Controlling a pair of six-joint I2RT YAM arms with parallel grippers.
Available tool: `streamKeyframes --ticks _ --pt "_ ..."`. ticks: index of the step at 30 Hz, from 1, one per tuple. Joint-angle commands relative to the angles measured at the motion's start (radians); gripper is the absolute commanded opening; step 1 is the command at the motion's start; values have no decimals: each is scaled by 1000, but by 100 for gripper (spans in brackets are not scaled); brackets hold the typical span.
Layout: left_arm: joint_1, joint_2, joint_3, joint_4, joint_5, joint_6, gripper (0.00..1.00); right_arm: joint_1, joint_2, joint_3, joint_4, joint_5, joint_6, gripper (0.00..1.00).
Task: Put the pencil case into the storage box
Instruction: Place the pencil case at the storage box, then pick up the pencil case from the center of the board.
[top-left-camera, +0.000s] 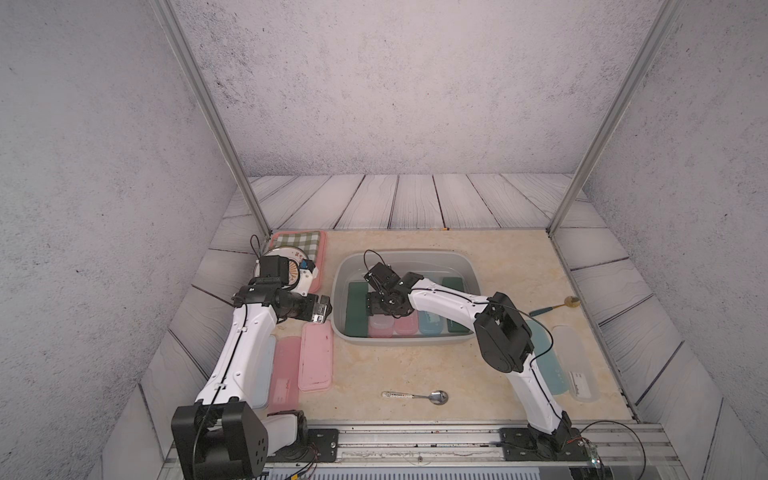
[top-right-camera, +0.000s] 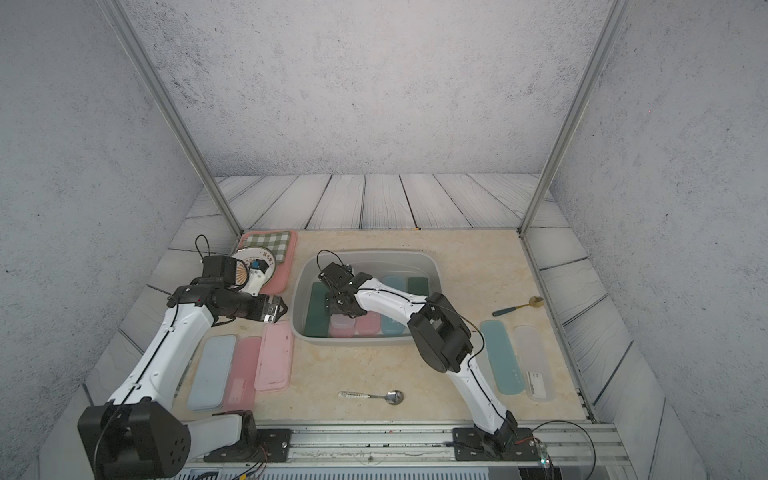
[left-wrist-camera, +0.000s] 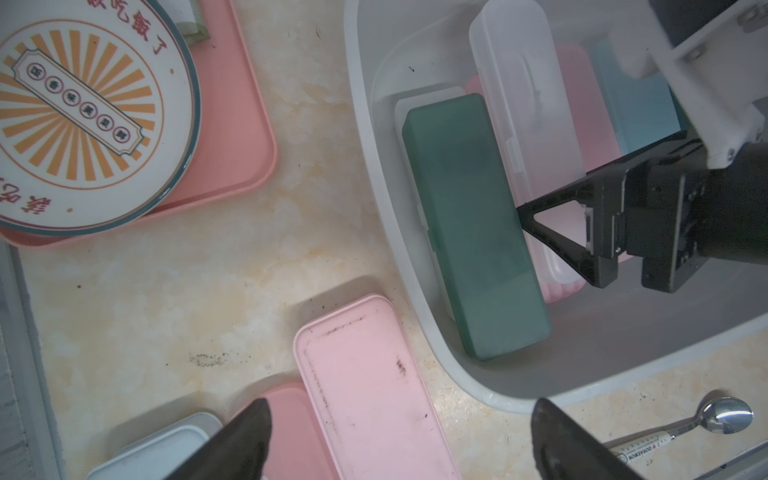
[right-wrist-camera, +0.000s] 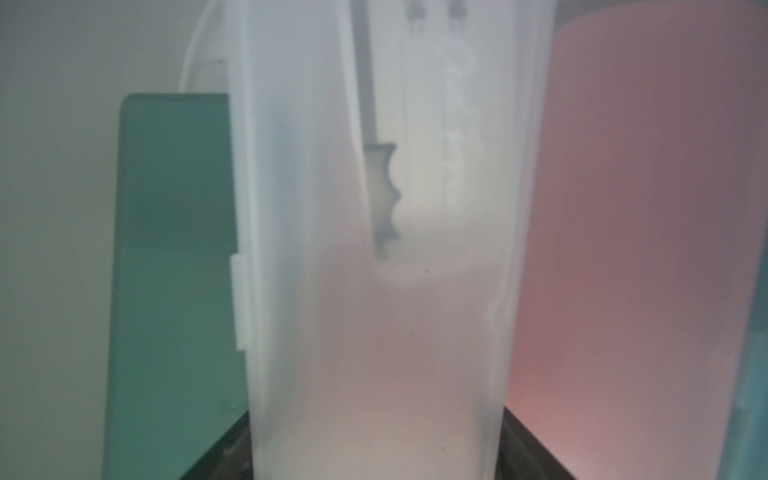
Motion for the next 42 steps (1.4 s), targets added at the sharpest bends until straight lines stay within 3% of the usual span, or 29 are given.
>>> streamKeyframes --ticks 1,6,8,13,20,25,30,32,34,38,42 --pt "12 -15 -11 -1 7 12 98 10 -54 -15 -8 9 -16 86" --pt "19 -19 -16 6 9 6 98 10 -112 -27 -5 14 -26 92" --pt "23 -19 -18 7 9 4 98 10 -139 -31 -3 4 -34 99" --pt "29 -15 -20 8 11 -1 98 10 -323 -147 63 -16 -84 92" --pt "30 -7 -16 10 10 -21 98 5 -715 -514 -15 282 -88 92" --pt "30 6 -17 7 23 -23 97 -99 -1021 -770 -199 453 83 99" --pt "31 14 -17 5 28 -21 97 -412 -1317 -1022 -293 361 267 99" --pt "32 17 -18 6 30 -20 97 -515 -1406 -1096 -300 332 268 99" --pt "32 20 -19 7 32 -19 97 -650 -1460 -1166 -268 227 231 99" --pt "32 24 -20 9 33 -19 97 -866 -1407 -1259 -158 -51 176 99" --pt "31 22 -20 6 29 -17 97 -882 -1302 -1272 -118 -126 156 99"
